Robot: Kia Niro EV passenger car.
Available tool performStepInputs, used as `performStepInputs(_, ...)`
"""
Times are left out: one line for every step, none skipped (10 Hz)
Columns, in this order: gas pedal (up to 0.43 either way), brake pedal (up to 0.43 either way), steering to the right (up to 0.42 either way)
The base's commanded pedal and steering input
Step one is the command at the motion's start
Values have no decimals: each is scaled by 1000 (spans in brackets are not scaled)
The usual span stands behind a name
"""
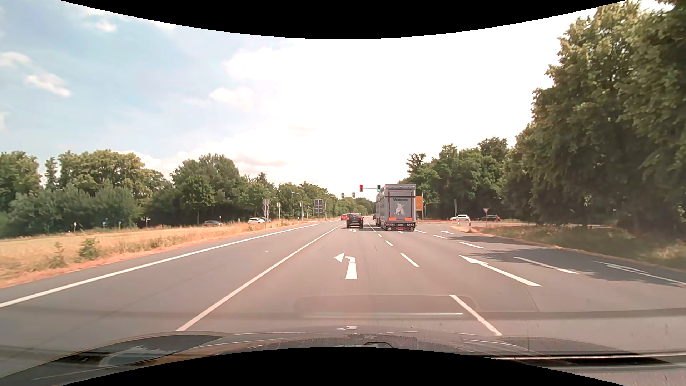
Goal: Follow the waypoints while adhering to traffic rules and regulations
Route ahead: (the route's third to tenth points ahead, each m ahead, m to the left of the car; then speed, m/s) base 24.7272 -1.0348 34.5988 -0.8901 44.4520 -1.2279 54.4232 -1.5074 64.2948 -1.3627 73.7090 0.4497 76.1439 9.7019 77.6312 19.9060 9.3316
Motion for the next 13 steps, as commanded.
performStepInputs(20, 0, 2)
performStepInputs(20, 0, 2)
performStepInputs(20, 0, 2)
performStepInputs(20, 0, 2)
performStepInputs(20, 0, 2)
performStepInputs(20, 0, 2)
performStepInputs(20, 0, 2)
performStepInputs(20, 0, 1)
performStepInputs(20, 0, 0)
performStepInputs(20, 0, 0)
performStepInputs(20, 0, 0)
performStepInputs(20, 0, 0)
performStepInputs(20, 0, -1)
